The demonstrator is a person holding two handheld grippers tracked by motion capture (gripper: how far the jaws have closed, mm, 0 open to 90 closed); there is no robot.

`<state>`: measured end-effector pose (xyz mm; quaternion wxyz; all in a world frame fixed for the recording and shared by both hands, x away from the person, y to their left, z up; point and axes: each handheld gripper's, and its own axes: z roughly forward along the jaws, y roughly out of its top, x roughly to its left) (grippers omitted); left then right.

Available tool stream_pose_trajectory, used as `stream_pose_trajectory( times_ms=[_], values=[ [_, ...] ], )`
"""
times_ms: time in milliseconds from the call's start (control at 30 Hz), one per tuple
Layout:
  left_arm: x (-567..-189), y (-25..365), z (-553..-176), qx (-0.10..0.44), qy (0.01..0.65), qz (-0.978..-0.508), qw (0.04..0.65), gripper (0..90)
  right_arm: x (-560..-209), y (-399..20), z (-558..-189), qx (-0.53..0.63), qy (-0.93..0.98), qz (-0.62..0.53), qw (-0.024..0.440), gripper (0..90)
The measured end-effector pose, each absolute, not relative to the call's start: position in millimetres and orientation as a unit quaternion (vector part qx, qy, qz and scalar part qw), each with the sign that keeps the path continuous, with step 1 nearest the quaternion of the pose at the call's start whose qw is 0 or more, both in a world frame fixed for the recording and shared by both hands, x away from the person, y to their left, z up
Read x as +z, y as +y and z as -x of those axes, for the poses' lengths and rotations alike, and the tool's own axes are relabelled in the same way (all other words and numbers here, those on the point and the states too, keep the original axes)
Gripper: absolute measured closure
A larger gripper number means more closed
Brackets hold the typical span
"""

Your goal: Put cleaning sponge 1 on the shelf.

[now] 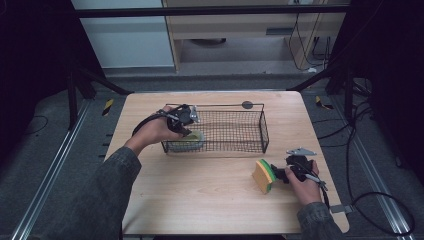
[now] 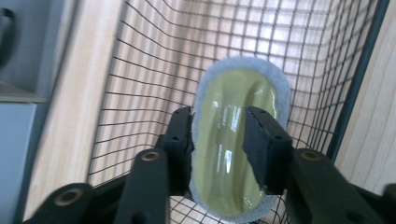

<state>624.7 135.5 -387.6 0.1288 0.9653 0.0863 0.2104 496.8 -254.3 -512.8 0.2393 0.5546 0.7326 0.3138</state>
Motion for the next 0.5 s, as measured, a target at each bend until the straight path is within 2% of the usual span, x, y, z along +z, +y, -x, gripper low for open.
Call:
stream_pose_trajectory(
  times_ms=[133, 267, 367, 400, 467, 500],
  values=[
    [-380.3, 136.3, -622.2, 0.227, 0.099, -0.958, 0.146, 59.0, -512.8, -254.2, -496.8, 0.315, 0.732, -0.555, 0.239, 0.7],
    [-371.2, 136.0, -617.5, 0.248, 0.122, -0.946, 0.17, 44.4, -512.8, -254.2, -496.8, 0.315, 0.732, -0.555, 0.239, 0.7],
    [-369.2, 135.5, -614.9, 0.253, 0.125, -0.943, 0.177, 36.3, -512.8, -254.4, -496.8, 0.314, 0.733, -0.554, 0.239, 0.7],
    [-368.6, 135.1, -613.6, 0.257, 0.129, -0.941, 0.181, 36.3, -512.8, -254.4, -496.8, 0.314, 0.733, -0.554, 0.239, 0.7],
    [-367.4, 133.3, -609.9, 0.266, 0.144, -0.934, 0.192, 23.6, -512.8, -254.2, -496.8, 0.314, 0.732, -0.555, 0.239, 0.7],
    [-367.4, 133.3, -609.9, 0.266, 0.144, -0.934, 0.192, 20.6, -512.8, -254.2, -496.8, 0.314, 0.732, -0.555, 0.239, 0.7]
  ],
)
